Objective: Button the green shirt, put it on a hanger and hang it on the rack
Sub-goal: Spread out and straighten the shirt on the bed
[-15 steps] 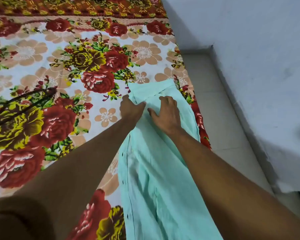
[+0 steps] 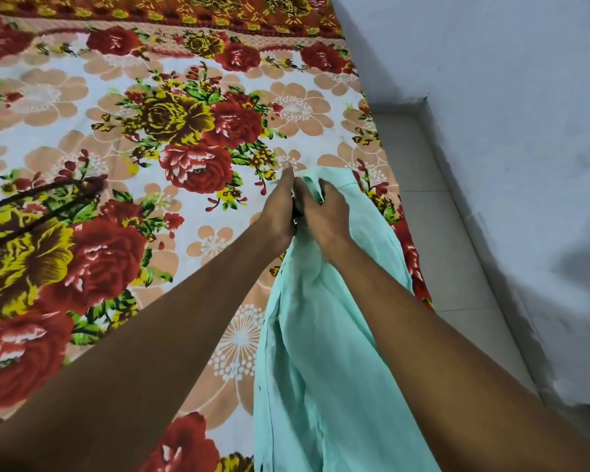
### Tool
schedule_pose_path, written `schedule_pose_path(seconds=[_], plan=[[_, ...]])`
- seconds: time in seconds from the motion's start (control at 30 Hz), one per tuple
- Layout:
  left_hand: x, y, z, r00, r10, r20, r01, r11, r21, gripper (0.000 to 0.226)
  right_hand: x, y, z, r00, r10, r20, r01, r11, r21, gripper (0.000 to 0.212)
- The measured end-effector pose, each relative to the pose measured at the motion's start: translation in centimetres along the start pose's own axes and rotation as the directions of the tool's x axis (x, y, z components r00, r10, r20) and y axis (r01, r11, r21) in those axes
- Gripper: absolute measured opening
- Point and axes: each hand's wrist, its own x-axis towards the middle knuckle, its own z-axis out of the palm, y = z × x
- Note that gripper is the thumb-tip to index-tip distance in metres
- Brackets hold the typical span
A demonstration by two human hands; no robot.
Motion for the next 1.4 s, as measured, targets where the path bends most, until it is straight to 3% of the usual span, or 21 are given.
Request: schedule_pose_path(seconds=[0.07,0.13,0.3,0.47,0.6,0.7,0.8,0.87,0.97,1.07,1.13,1.23,1.37,1.4], plan=[[-1.2,1.0,0.2,0.998,0.066,0.003,-0.066,0.994,0.091,0.035,-0.5,-0.5,-0.8,0.994,-0.108,-0.031,0.108,0.994,-0.024,0.036],[-3.4,2.4,0.3,0.976,0.217,-0.034,-0.206,0.958,0.201,0.025,-1.9,-1.9,-1.4,0.979,-0.195,-0.058,0.195,0.981,-0.007,0.026],[-11.1,7.3,0.9,0.868,0.496,-0.032,-0.471,0.842,0.263,0.038,-6.4,-8.9,-4.6,0.957,-0.283,-0.066,0.289,0.949,0.123,0.035],[-22.6,14.6,2.3,0.832,0.542,-0.116,-0.523,0.837,0.160,0.030,-13.1,-18.0,-10.3,0.942,-0.315,-0.116,0.336,0.899,0.281,0.051],[-35.1,21.6,3.0,0.661,0.721,-0.208,-0.668,0.692,0.273,0.028,-21.9,-27.9,-16.1,0.913,-0.385,-0.136,0.409,0.854,0.323,0.043],[-44.5,26.3,3.1,0.553,0.814,-0.178,-0.727,0.575,0.375,0.031,-28.0,-34.5,-19.7,0.885,-0.438,-0.159,0.466,0.830,0.308,0.024],[-53.8,30.0,3.4,0.484,0.874,-0.042,-0.753,0.440,0.490,0.037,-34.9,-40.4,-22.7,0.844,-0.530,-0.083,0.523,0.781,0.342,0.017],[-59.3,31.9,3.7,0.450,0.887,0.100,-0.745,0.311,0.590,0.027,-39.5,-43.7,-23.8,0.784,-0.620,0.029,0.597,0.765,0.241,0.026],[-67.9,34.3,3.0,0.353,0.924,0.146,-0.667,0.139,0.732,0.016,-45.9,-47.9,-24.5,0.736,-0.675,-0.056,0.674,0.723,0.151,0.038],[-75.0,36.5,1.0,0.222,0.974,0.033,-0.627,0.117,0.770,0.022,-52.5,-51.4,-25.6,0.747,-0.620,-0.240,0.662,0.726,0.185,0.032],[-79.5,37.4,-0.5,0.146,0.989,-0.029,-0.627,0.115,0.770,0.020,-56.3,-53.2,-25.7,0.709,-0.637,-0.303,0.700,0.687,0.194,0.027],[-85.1,37.8,-2.6,0.170,0.985,-0.024,-0.661,0.132,0.739,0.018,-61.9,-55.4,-24.7,0.709,-0.648,-0.278,0.700,0.693,0.173,0.025],[-91.3,37.8,-5.5,0.147,0.988,0.039,-0.712,0.079,0.698,0.013,-68.6,-58.0,-23.7,0.586,-0.712,-0.387,0.798,0.591,0.121,0.020],[-92.3,37.8,-5.9,0.140,0.989,0.048,-0.717,0.068,0.694,0.014,-69.8,-58.5,-23.4,0.586,-0.721,-0.370,0.801,0.586,0.125,0.020]])
